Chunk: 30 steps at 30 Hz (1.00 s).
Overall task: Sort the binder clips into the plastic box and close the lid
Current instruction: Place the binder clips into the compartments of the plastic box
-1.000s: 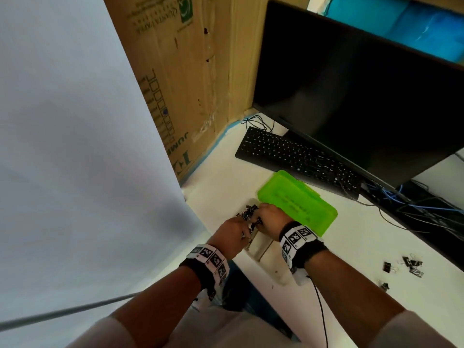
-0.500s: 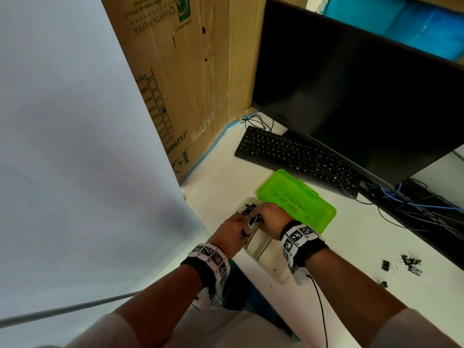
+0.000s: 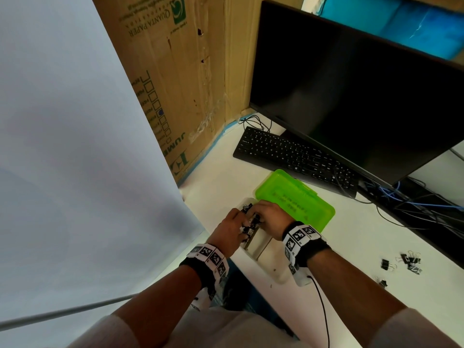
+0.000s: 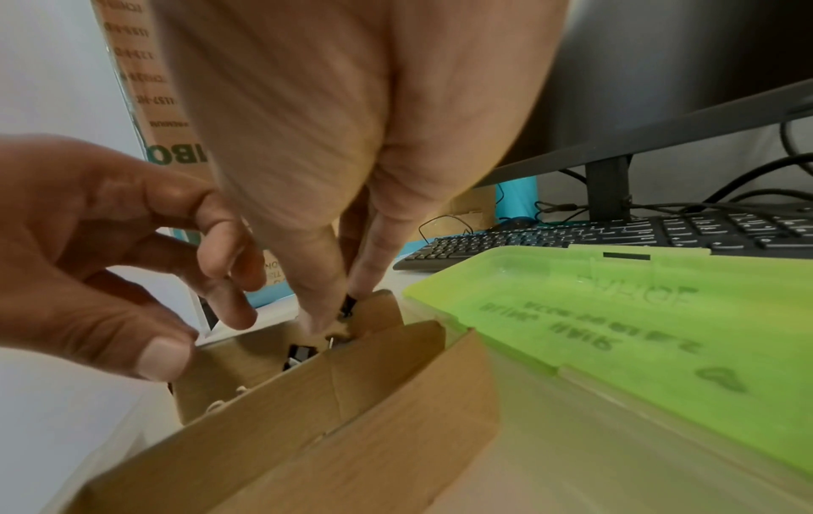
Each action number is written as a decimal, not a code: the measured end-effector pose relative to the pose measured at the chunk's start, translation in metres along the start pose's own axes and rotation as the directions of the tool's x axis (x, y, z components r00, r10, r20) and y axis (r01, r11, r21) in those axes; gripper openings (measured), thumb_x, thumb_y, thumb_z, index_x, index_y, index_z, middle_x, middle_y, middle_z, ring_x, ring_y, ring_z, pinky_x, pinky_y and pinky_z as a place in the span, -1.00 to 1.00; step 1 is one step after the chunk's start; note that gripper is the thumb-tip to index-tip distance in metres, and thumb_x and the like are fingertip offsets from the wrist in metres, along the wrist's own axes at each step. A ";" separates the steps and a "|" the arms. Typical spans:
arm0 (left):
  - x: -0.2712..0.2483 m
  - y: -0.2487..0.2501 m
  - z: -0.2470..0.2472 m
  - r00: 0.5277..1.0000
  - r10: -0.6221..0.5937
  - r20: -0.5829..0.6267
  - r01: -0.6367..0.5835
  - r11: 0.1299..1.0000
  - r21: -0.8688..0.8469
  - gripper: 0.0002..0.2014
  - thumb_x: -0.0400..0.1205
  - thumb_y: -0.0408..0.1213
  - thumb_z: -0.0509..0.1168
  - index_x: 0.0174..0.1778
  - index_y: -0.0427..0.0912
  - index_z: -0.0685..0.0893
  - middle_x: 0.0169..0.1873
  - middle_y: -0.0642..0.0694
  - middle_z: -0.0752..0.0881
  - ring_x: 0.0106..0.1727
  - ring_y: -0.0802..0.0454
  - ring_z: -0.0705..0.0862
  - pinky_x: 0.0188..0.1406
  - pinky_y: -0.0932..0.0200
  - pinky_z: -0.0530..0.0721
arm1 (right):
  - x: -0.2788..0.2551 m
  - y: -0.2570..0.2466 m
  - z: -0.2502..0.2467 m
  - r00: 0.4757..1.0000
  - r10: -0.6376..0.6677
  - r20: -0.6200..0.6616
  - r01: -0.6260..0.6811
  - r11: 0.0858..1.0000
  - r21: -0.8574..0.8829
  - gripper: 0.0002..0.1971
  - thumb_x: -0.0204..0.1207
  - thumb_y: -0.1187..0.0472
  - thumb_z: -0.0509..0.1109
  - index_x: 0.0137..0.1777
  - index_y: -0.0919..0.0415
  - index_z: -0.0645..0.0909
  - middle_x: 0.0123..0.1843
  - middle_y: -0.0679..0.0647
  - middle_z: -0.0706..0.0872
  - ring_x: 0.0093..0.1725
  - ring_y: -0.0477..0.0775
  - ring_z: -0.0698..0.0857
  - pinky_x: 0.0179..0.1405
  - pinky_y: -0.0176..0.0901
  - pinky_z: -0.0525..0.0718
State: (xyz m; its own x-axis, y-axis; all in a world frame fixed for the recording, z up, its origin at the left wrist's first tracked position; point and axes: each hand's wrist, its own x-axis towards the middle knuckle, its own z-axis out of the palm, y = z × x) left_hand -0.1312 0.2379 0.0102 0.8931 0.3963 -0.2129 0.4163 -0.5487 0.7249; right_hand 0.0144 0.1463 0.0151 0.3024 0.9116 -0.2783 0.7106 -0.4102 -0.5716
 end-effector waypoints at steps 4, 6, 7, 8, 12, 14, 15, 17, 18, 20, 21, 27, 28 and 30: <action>0.003 0.002 0.001 0.999 0.048 -0.017 -0.048 0.999 0.014 -0.77 0.49 -0.56 0.28 0.02 -0.26 0.55 0.09 -0.18 0.50 -0.11 -0.21 0.66 -0.07 -0.14 0.67 | -0.003 0.004 -0.005 0.999 0.026 -0.023 -0.025 1.000 0.017 -0.59 0.38 0.51 0.35 0.17 0.11 0.62 0.14 0.12 0.60 0.13 0.12 0.61 0.13 -0.13 0.59; 0.007 0.003 0.003 0.998 0.059 -0.018 -0.058 0.998 0.039 -0.71 0.49 -0.56 0.24 0.10 -0.25 0.57 0.12 -0.19 0.51 -0.06 -0.23 0.66 -0.03 -0.10 0.67 | -0.006 0.006 -0.007 0.999 0.030 -0.040 -0.029 0.999 0.023 -0.59 0.39 0.52 0.31 0.14 0.09 0.64 0.11 0.11 0.61 0.12 0.14 0.62 0.13 -0.14 0.58; 0.009 0.004 0.004 0.998 0.057 -0.006 -0.056 0.997 0.061 -0.67 0.50 -0.55 0.22 0.17 -0.24 0.57 0.15 -0.20 0.52 -0.02 -0.23 0.66 0.01 -0.04 0.66 | -0.008 0.007 -0.007 0.998 0.032 -0.045 -0.031 0.999 0.032 -0.59 0.39 0.53 0.30 0.12 0.09 0.65 0.10 0.11 0.62 0.12 0.14 0.63 0.13 -0.16 0.58; 0.011 0.006 0.004 0.998 0.062 0.008 -0.062 0.994 0.088 -0.62 0.52 -0.54 0.19 0.25 -0.23 0.56 0.19 -0.20 0.53 0.05 -0.23 0.65 0.06 0.02 0.62 | -0.010 0.009 -0.008 0.998 0.030 -0.055 -0.028 0.999 0.040 -0.60 0.40 0.54 0.29 0.11 0.10 0.66 0.11 0.11 0.63 0.12 0.14 0.63 0.14 -0.19 0.56; 0.021 0.015 0.006 0.988 0.126 0.094 -0.143 0.967 0.210 -0.54 0.60 -0.47 0.14 0.46 -0.18 0.45 0.46 -0.22 0.46 0.42 -0.16 0.47 0.47 0.12 0.38 | -0.024 0.017 -0.015 0.994 0.053 -0.098 -0.050 0.998 0.034 -0.66 0.48 0.46 0.28 0.18 0.16 0.65 0.17 0.16 0.66 0.16 0.16 0.63 0.17 -0.22 0.52; 0.027 0.018 0.007 0.982 0.106 0.155 -0.148 0.945 0.291 -0.56 0.65 -0.40 0.11 0.49 -0.17 0.42 0.55 -0.18 0.37 0.53 -0.13 0.36 0.56 0.10 0.29 | -0.032 0.025 -0.020 0.989 0.095 -0.112 -0.092 0.995 0.036 -0.68 0.48 0.43 0.27 0.18 0.16 0.65 0.19 0.17 0.68 0.17 0.20 0.65 0.21 -0.10 0.58; 0.029 0.019 0.007 0.979 0.085 0.186 -0.145 0.931 0.334 -0.57 0.66 -0.37 0.10 0.49 -0.16 0.42 0.57 -0.15 0.34 0.56 -0.11 0.33 0.57 0.07 0.29 | -0.035 0.030 -0.021 0.987 0.110 -0.119 -0.107 0.994 0.035 -0.68 0.47 0.42 0.27 0.16 0.15 0.65 0.19 0.17 0.69 0.17 0.21 0.65 0.21 -0.09 0.59; 0.032 0.021 0.009 0.976 0.016 0.217 -0.107 0.904 0.413 -0.58 0.67 -0.31 0.09 0.48 -0.10 0.43 0.59 -0.07 0.30 0.54 -0.11 0.35 0.48 -0.03 0.42 | -0.042 0.037 -0.022 0.983 0.128 -0.133 -0.124 0.992 0.035 -0.69 0.48 0.39 0.25 0.15 0.15 0.66 0.19 0.15 0.71 0.17 0.19 0.66 0.19 -0.13 0.56; 0.032 0.022 0.010 0.978 -0.023 0.207 -0.073 0.894 0.442 -0.59 0.67 -0.27 0.08 0.48 -0.07 0.43 0.59 -0.03 0.31 0.51 -0.13 0.39 0.41 -0.07 0.49 | -0.045 0.040 -0.022 0.981 0.135 -0.139 -0.131 0.991 0.032 -0.70 0.48 0.38 0.25 0.14 0.15 0.66 0.18 0.14 0.72 0.16 0.18 0.66 0.17 -0.16 0.55; 0.033 0.023 0.011 0.984 -0.066 0.168 -0.021 0.883 0.469 -0.59 0.67 -0.24 0.09 0.47 -0.04 0.43 0.55 -0.01 0.38 0.45 -0.16 0.47 0.31 -0.09 0.54 | -0.048 0.045 -0.021 0.979 0.139 -0.151 -0.135 0.990 0.039 -0.71 0.47 0.38 0.25 0.11 0.15 0.67 0.14 0.13 0.74 0.13 0.16 0.68 0.13 -0.20 0.55; 0.034 0.024 0.012 0.986 -0.072 0.151 -0.006 0.887 0.462 -0.59 0.66 -0.25 0.10 0.45 -0.04 0.45 0.52 -0.03 0.43 0.42 -0.17 0.49 0.29 -0.09 0.56 | -0.049 0.048 -0.020 0.978 0.142 -0.153 -0.136 0.989 0.053 -0.71 0.46 0.39 0.25 0.10 0.15 0.68 0.12 0.13 0.75 0.10 0.16 0.69 0.10 -0.21 0.55; 0.053 0.051 0.030 0.985 0.123 0.123 -0.160 0.923 0.351 -0.62 0.53 -0.45 0.16 0.23 -0.08 0.63 0.24 -0.09 0.63 0.24 -0.13 0.62 0.23 -0.02 0.61 | -0.071 0.064 -0.021 0.960 0.195 -0.200 -0.174 0.978 0.119 -0.73 0.44 0.36 0.27 0.04 0.12 0.71 0.05 0.11 0.78 0.02 0.16 0.73 0.11 -0.04 0.68; 0.056 0.061 0.037 0.977 0.159 0.142 -0.200 0.915 0.352 -0.62 0.54 -0.45 0.17 0.22 -0.06 0.64 0.24 -0.06 0.62 0.24 -0.08 0.61 0.26 0.01 0.58 | -0.080 0.070 -0.022 0.955 0.215 -0.203 -0.195 0.974 0.115 -0.73 0.44 0.36 0.27 0.05 0.12 0.70 0.06 0.12 0.78 0.04 0.17 0.72 0.12 -0.03 0.67; 0.063 0.080 0.054 0.960 0.214 0.182 -0.263 0.912 0.314 -0.65 0.57 -0.43 0.17 0.22 -0.06 0.63 0.25 -0.05 0.60 0.26 -0.03 0.59 0.30 0.02 0.55 | -0.102 0.087 -0.026 0.934 0.283 -0.219 -0.264 0.958 0.115 -0.72 0.45 0.33 0.28 0.09 0.10 0.69 0.11 0.13 0.75 0.09 0.20 0.70 0.16 0.00 0.65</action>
State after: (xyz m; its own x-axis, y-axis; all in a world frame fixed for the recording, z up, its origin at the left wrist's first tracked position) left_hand -0.0326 0.1786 0.0195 0.9772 0.1287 -0.1687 0.1984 -0.8358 0.5119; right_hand 0.0617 0.0182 0.0134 0.6228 0.7403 -0.2529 0.5279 -0.6363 -0.5625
